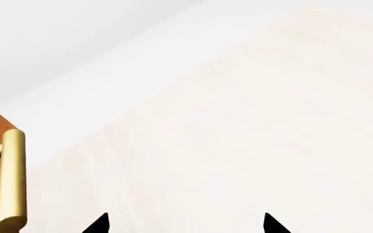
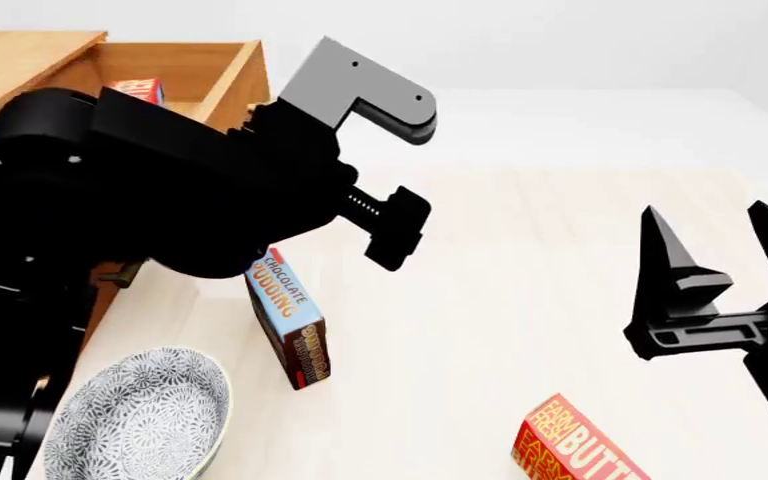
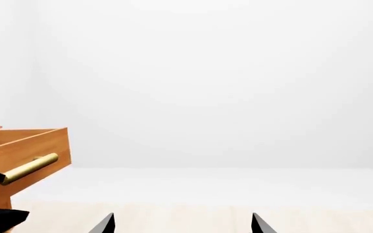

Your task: Put the butter at the front in the top drawer of the cabinet and close it.

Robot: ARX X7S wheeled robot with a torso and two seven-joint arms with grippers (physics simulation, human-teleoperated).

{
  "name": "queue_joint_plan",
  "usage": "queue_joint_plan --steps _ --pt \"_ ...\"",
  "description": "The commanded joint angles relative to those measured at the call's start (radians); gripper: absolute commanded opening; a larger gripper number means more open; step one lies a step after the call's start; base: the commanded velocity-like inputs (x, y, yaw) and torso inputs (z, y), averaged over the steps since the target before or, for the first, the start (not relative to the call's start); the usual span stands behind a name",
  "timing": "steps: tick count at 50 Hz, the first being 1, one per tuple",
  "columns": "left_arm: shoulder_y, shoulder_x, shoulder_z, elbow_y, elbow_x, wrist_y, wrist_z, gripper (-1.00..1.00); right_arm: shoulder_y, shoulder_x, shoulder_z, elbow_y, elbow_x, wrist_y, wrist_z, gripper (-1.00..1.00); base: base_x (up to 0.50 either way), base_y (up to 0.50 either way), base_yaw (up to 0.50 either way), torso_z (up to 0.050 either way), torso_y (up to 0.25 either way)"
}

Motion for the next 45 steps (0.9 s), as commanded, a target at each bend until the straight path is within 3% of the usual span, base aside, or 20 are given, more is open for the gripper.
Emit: queue_joint_plan --steps 1,22,45 --pt "0.03 -0.019 0.029 -0.011 0.01 0.007 0.002 1.0 -0.003 -0.001 -0.004 -0.001 -0.007 -0.001 -0.004 1.0 0.0 0.0 0.0 0.0 0.0" --pt "0.033 -0.045 0.042 -0.062 0.04 0.052 0.033 1.0 -0.013 -0.003 0.002 -0.003 0.056 -0.007 0.043 1.0 0.0 0.0 0.0 0.0 0.0" --pt "0.044 -0.079 0.04 -0.09 0.03 0.068 0.009 1.0 0.003 0.0 -0.026 0.0 -0.006 0.005 -0.002 1.0 0.0 0.0 0.0 0.0 0.0"
